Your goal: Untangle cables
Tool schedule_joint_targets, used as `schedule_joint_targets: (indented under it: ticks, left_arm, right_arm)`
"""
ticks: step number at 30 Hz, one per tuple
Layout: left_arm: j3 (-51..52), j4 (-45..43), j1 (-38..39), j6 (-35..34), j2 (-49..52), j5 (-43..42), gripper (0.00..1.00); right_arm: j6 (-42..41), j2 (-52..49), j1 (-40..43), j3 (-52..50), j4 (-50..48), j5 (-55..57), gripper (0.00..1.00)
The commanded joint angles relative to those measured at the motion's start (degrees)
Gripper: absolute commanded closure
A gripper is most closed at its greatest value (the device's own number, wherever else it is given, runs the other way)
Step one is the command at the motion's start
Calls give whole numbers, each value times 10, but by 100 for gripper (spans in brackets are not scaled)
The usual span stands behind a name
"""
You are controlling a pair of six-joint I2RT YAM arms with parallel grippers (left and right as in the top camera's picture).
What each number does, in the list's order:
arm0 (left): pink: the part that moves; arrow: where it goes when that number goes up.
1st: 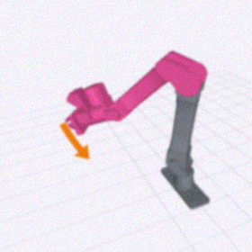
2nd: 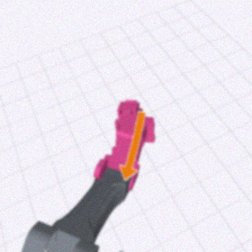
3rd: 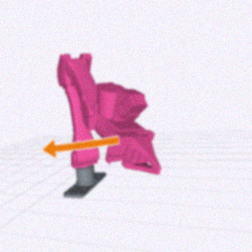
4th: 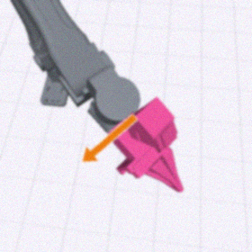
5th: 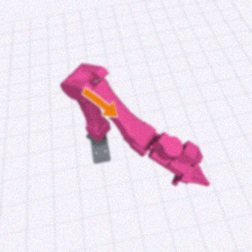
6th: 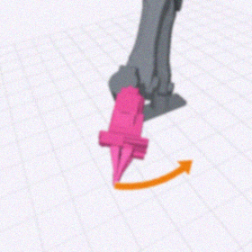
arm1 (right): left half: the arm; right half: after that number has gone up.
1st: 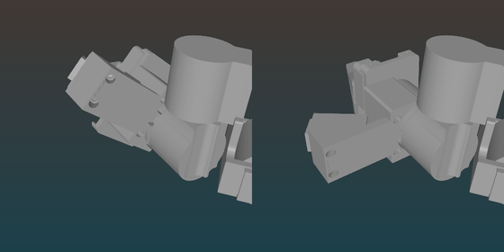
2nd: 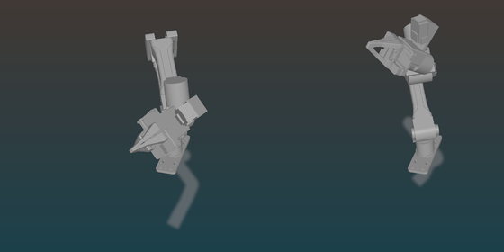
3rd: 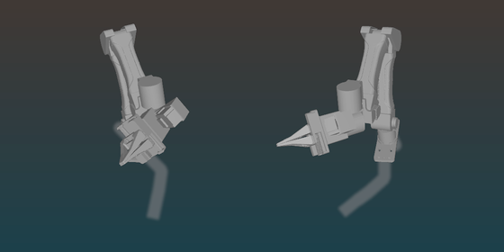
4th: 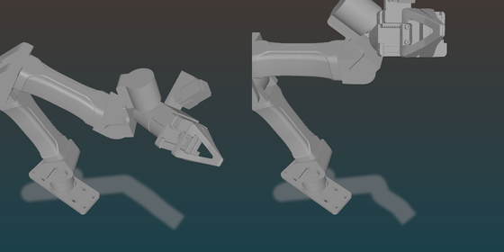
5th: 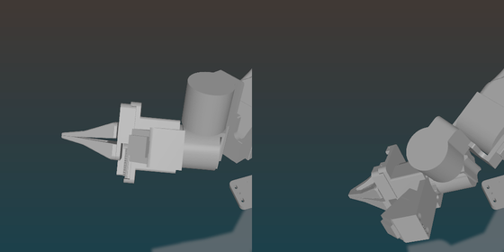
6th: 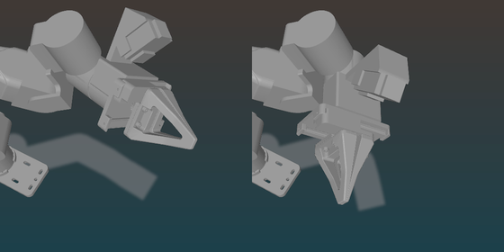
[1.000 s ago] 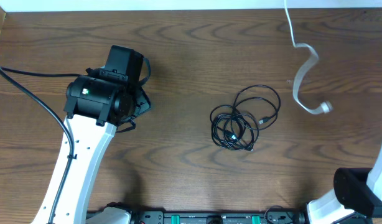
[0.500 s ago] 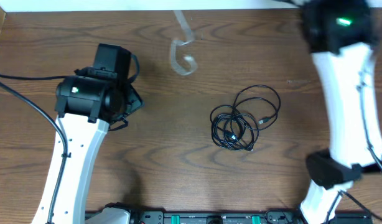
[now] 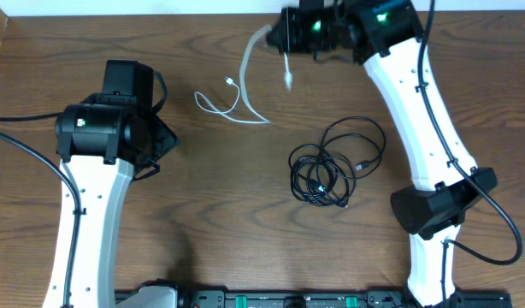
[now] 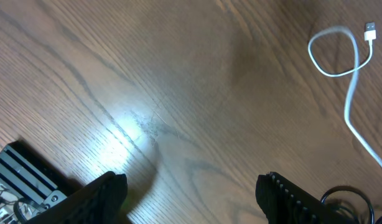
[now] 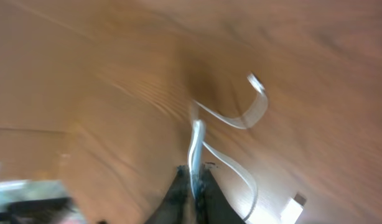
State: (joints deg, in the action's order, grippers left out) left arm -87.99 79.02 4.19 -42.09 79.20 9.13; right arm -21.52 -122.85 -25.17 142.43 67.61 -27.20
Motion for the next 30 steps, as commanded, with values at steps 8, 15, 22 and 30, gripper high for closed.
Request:
schedule_joint_targets:
  ticks: [8,15,22,30]
  left_arm:
    - [0,-19,-2,34,2,-131,27]
    - [21,-25,16,36,12,-167,27]
    - [38,-69,65,0,76,-167,27]
    - [38,-119,117,-2,181,-167,27]
  right_arm:
    - [87,11,-30,7,135,424,1]
    - [70,11,25,7,151,310,1]
    - [70,11,49,7,186,269,1]
    - [70,11,49,7,190,268,1]
